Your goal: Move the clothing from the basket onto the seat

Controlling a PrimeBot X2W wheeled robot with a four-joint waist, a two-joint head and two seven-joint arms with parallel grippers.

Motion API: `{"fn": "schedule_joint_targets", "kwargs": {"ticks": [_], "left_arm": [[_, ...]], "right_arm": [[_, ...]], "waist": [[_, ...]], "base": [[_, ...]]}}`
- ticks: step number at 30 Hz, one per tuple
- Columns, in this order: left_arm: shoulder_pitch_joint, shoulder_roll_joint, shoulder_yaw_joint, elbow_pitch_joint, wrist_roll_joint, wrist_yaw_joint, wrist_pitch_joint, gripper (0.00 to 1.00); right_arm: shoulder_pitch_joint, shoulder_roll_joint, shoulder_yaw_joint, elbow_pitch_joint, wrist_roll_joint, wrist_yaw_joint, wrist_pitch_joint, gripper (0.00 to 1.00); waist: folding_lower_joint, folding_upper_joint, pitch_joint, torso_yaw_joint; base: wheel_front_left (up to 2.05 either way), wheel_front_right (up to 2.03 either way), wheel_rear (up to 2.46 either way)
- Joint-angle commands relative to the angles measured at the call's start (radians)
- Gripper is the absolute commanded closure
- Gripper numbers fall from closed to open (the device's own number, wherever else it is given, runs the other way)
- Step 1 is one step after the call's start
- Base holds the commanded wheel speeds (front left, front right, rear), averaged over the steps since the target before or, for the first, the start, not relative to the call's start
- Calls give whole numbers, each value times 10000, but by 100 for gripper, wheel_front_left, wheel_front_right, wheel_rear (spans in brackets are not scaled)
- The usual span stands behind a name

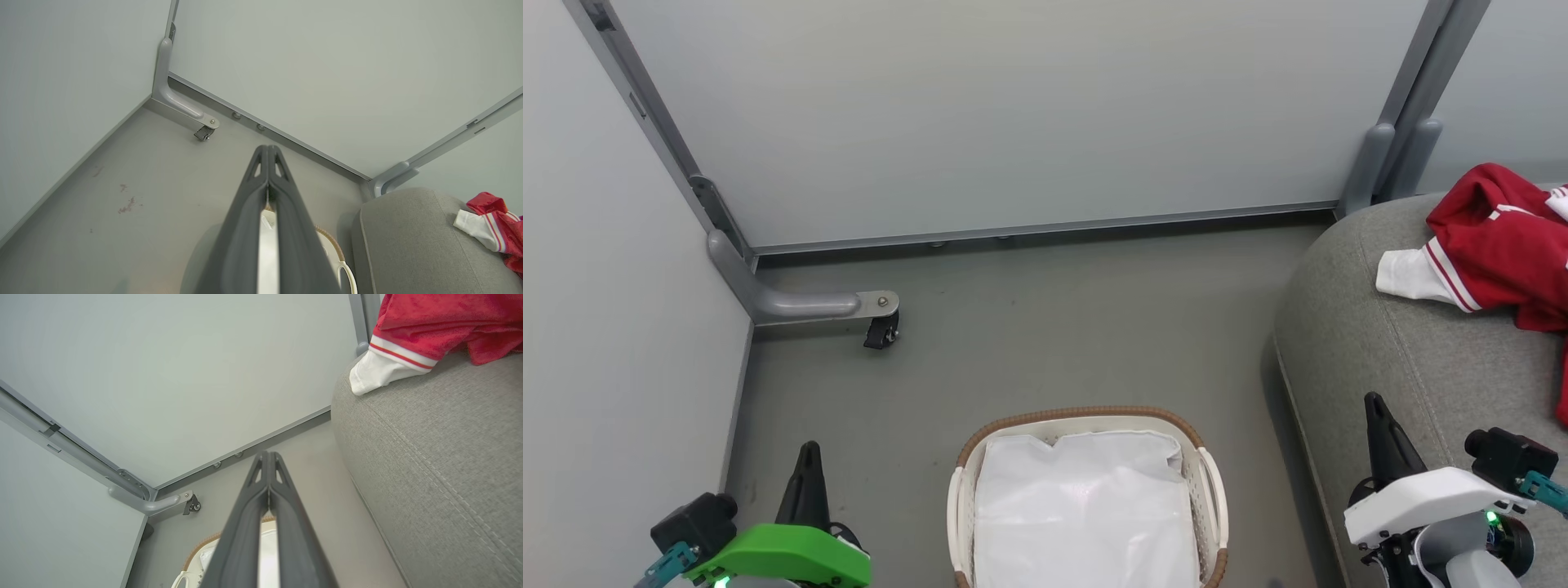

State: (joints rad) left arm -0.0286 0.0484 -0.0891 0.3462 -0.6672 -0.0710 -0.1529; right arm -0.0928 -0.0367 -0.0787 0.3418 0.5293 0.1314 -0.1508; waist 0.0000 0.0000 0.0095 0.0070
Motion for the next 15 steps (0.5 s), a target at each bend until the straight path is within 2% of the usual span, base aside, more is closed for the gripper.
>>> {"fn": "schedule_joint_targets", "kwargs": {"ticks": [1, 15], "left_arm": [[-297, 16, 126, -200, -354, -64, 71, 100], [-424, 19, 512, -373, -2175, -176, 590, 100]], "right_arm": [[-135, -70, -34, -202, 412, -3, 81, 100], [-152, -89, -99, -372, 2495, -4, 593, 100]], "waist": [[0, 0, -1, -1], [0, 0, -9, -10]], "base": [[0, 0, 0], [0, 0, 0]]}}
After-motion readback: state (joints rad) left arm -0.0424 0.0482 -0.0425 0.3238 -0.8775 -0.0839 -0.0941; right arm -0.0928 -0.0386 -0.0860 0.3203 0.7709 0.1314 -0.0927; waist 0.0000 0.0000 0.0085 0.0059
